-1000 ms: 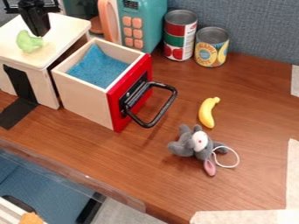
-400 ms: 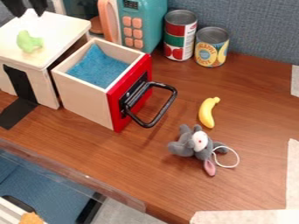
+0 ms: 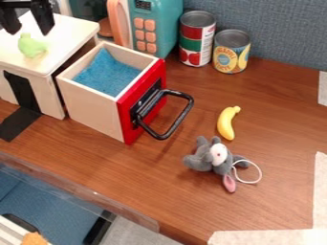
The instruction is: Dropped the green object to the bottom
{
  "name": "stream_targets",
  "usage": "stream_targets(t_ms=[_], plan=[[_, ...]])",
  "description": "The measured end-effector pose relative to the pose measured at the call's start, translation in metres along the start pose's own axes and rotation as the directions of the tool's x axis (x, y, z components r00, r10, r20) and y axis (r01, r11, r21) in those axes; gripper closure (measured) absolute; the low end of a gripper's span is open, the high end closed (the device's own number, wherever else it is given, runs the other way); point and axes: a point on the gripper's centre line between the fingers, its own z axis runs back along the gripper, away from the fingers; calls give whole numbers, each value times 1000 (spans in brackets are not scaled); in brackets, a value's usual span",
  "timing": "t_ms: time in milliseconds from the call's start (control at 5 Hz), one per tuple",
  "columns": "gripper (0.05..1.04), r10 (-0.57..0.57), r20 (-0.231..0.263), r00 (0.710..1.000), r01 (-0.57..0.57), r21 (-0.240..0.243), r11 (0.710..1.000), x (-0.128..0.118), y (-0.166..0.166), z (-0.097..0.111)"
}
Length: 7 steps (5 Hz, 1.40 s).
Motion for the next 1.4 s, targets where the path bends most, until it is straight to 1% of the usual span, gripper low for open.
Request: stream_targets(t_ms=[200,400,600,800,1000,1200,1400], plan=[[83,32,-54,998,-32,5,999,-4,4,-15],[83,50,-61,997,-50,5,999,-1,5,-19],[133,66,-94,993,-66,0,998,0,8,-30],[410,68,-98,993,-68,-3,998,0,7,-30],[481,76,-93,993,-76,-2,997,1,7,-29],[481,89,-106,990,-90,-4,996,-9,-5,-26],[577,83,-55,995,-84,-7,996,-32,-24,-16]])
